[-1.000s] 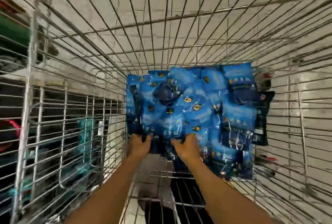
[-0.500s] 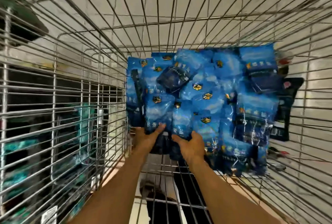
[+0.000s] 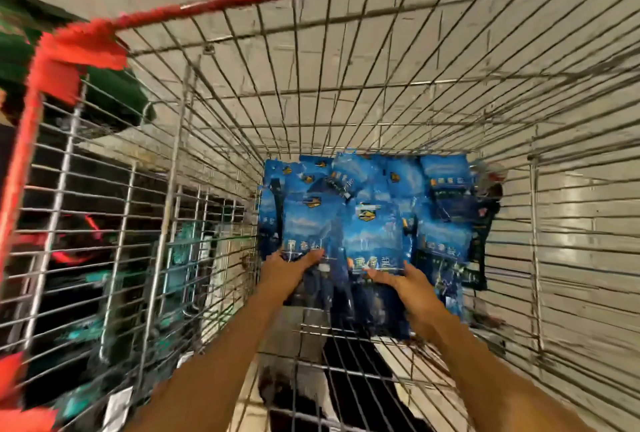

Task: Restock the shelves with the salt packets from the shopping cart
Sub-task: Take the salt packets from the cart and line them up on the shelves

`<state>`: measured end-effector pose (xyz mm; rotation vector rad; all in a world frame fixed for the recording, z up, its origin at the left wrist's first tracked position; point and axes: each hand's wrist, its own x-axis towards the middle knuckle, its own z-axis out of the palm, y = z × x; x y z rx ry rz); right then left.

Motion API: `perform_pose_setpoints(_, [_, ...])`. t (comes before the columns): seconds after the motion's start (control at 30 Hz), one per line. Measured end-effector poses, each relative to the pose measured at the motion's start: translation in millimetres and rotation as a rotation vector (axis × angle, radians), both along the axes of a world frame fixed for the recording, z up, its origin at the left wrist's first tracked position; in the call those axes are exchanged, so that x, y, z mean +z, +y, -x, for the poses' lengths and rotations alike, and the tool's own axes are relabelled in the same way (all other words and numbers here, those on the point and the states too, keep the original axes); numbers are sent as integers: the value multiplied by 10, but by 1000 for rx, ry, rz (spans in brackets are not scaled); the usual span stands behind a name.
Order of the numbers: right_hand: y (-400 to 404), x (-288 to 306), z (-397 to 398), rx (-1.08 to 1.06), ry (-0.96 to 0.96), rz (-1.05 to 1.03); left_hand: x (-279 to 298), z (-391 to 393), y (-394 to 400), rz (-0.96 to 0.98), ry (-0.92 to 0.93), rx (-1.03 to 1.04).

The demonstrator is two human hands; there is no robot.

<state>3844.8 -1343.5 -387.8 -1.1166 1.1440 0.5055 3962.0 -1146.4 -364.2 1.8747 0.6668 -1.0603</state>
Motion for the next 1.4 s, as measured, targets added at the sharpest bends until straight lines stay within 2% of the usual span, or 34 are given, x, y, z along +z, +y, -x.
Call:
perform_pose_setpoints(0.2, [-209, 1287, -225, 27, -233, 96, 1277, -194, -140, 55, -131, 90])
perform_pose_setpoints(0.37, [-79, 2276, -328, -85, -390, 155, 2440, -187, 69, 252, -264, 227])
perform_pose_setpoints(0.47, [104, 2818, -332, -86, -500, 149, 3042, -175, 327, 342, -406, 267])
perform_pose_setpoints(0.63, [531, 3748, -385, -23, -761, 202, 4005, -58, 819, 366, -698, 333])
perform_pose_setpoints(0.73, [904, 4324, -410, 13, -932, 173, 4577, 104, 1175, 400, -813, 406])
perform_pose_setpoints(0.83, [1311, 4885, -454, 53, -1090, 136, 5106, 345, 1571, 460, -940, 379])
perform_pose_setpoints(0.93, [1764, 5406, -516, 111, -1229, 96, 5624, 577, 2012, 404, -1125, 345])
perform_pose_setpoints(1.17, [2984, 6391, -590, 257, -1493, -85, 6656, 1174, 3069, 226, -1506, 538])
perform_pose_setpoints(1.4, [4261, 7283, -547, 552, -1677, -371, 7401, 1957, 4086, 72, -1706, 776])
